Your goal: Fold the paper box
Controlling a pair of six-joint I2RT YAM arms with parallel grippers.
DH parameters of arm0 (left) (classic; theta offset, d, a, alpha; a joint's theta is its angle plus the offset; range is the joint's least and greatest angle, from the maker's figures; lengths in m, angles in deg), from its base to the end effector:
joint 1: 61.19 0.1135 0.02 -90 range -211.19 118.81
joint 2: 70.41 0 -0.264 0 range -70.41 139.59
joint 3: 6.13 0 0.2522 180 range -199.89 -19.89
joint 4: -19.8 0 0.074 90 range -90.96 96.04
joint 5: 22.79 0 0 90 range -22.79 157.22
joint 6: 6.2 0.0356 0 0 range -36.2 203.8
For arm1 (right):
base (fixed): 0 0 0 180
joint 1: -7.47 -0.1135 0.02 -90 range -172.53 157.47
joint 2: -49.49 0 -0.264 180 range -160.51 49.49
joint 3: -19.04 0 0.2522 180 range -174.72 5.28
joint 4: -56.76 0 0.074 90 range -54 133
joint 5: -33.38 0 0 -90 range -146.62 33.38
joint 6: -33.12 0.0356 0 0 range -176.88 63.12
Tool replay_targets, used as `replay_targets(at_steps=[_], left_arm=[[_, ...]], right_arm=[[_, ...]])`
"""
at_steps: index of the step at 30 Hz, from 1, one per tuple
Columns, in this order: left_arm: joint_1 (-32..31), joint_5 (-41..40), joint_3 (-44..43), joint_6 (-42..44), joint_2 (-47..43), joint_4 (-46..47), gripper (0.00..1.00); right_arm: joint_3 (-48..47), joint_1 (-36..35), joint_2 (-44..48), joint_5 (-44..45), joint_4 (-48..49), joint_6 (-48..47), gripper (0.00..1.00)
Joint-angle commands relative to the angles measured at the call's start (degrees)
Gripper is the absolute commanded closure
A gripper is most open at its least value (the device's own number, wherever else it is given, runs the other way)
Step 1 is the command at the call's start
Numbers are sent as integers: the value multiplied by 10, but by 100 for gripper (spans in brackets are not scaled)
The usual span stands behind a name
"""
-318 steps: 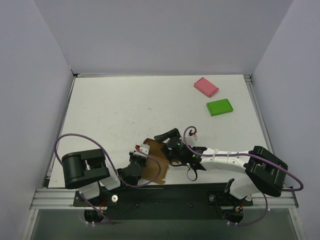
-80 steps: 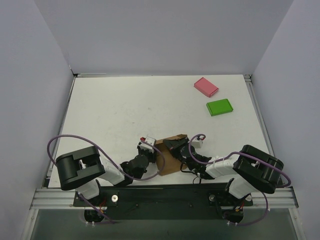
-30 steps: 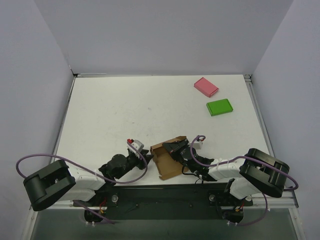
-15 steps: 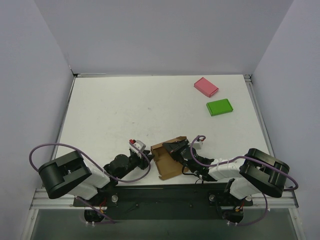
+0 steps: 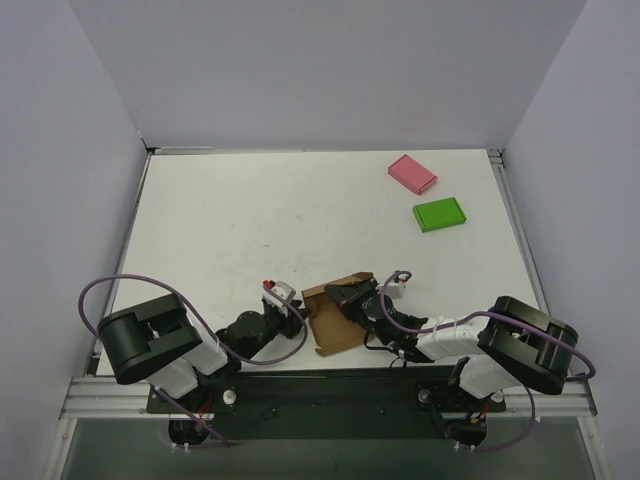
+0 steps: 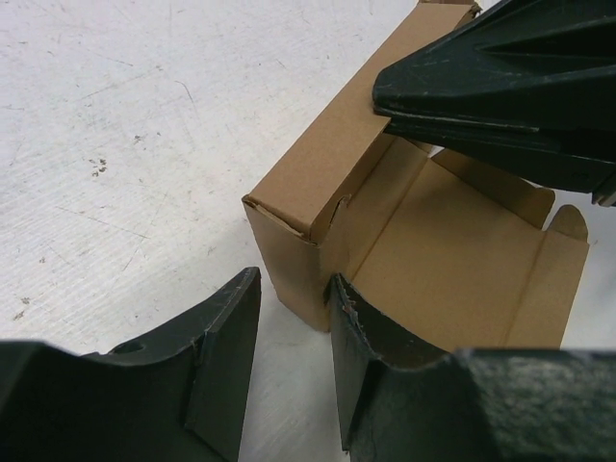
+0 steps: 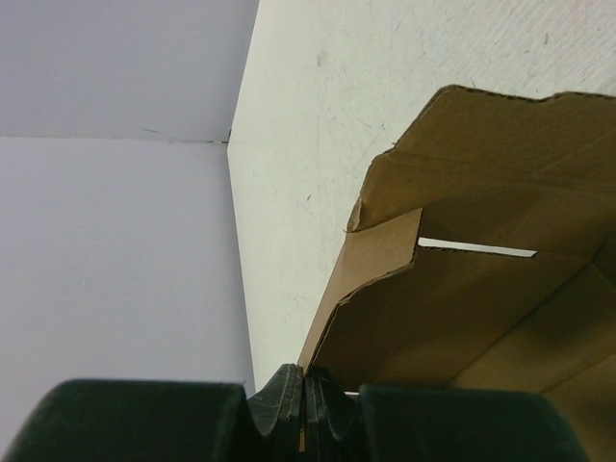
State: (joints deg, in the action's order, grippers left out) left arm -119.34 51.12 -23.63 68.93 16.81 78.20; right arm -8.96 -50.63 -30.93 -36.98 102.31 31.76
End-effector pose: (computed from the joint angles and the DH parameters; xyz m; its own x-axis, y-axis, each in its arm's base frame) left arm 0.1143 -0.1653 0.1194 -0.2728 -0.0282 -0.9617 0.6236 0.7559 -0.1991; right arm 0.1352 0.1946 0.1611 -0.6246 0.7784 -0.0638 0.0484 0.1201 0.9916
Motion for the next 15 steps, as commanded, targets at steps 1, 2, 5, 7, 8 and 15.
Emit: replay_targets(at_steps=[1,2,5,7,8,15], left_arm=[[0,-50,-18,-2,19,51,56],[0,-54,-20,-1,22,52,56],[-1,-74,-25,-2,29,53,56],[-1,-82,-28,-2,35,54,56],[-1,-95,-28,-2,37,54,56],[-9,-136,-32,12,47,77,55]], right_arm=[[9,0,-8,1,2,-9,100],[9,1,-7,0,2,-9,100],[10,0,-6,1,0,-9,100],[10,0,-4,2,0,-9,100],[10,0,-5,1,0,-9,100],[9,0,-10,-1,3,-8,100]])
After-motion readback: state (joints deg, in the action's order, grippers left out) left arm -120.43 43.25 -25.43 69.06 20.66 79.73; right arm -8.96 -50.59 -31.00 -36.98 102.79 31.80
